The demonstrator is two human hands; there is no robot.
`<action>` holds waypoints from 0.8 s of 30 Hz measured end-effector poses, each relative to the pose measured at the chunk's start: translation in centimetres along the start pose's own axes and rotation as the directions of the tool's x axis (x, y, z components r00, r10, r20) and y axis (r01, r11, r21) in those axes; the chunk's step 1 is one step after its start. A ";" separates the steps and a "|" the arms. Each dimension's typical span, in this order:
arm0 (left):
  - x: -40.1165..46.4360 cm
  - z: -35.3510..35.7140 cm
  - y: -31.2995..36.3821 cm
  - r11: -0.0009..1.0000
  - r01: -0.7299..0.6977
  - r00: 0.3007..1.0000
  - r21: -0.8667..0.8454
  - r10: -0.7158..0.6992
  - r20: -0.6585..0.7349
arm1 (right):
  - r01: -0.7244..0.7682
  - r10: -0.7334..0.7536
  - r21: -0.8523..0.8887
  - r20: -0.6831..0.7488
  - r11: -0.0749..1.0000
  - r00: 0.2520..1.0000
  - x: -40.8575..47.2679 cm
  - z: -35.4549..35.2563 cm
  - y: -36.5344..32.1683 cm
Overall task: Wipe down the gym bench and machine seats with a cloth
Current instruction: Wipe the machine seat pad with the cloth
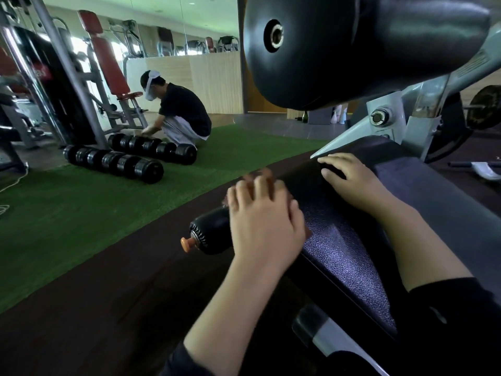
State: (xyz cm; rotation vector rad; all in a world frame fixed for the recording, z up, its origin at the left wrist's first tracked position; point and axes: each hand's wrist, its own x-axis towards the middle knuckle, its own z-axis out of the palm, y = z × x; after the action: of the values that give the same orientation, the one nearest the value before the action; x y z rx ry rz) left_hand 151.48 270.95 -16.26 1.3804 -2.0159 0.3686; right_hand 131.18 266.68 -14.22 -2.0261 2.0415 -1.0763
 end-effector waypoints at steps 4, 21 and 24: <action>2.1 0.0 1.5 0.982 -0.167 0.973 -0.092 0.180 0.145 | 0.009 -0.009 0.004 -0.003 1.000 1.000 0.3 0.1 0.4; 1.3 -0.5 2.0 0.954 0.244 0.953 0.172 -0.269 0.137 | -0.018 0.019 0.026 -0.018 1.000 1.000 -0.9 -0.1 -0.2; 2.3 -0.1 3.7 0.993 -0.104 0.971 0.055 0.089 0.222 | 0.004 -0.003 0.039 -0.030 0.999 1.000 -0.9 -0.1 -0.2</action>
State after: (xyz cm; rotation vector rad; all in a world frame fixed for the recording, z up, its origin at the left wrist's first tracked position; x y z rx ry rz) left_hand 147.63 270.84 -14.19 1.4192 -2.2757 0.3410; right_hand 131.41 267.52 -14.46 -2.0076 2.0147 -1.1447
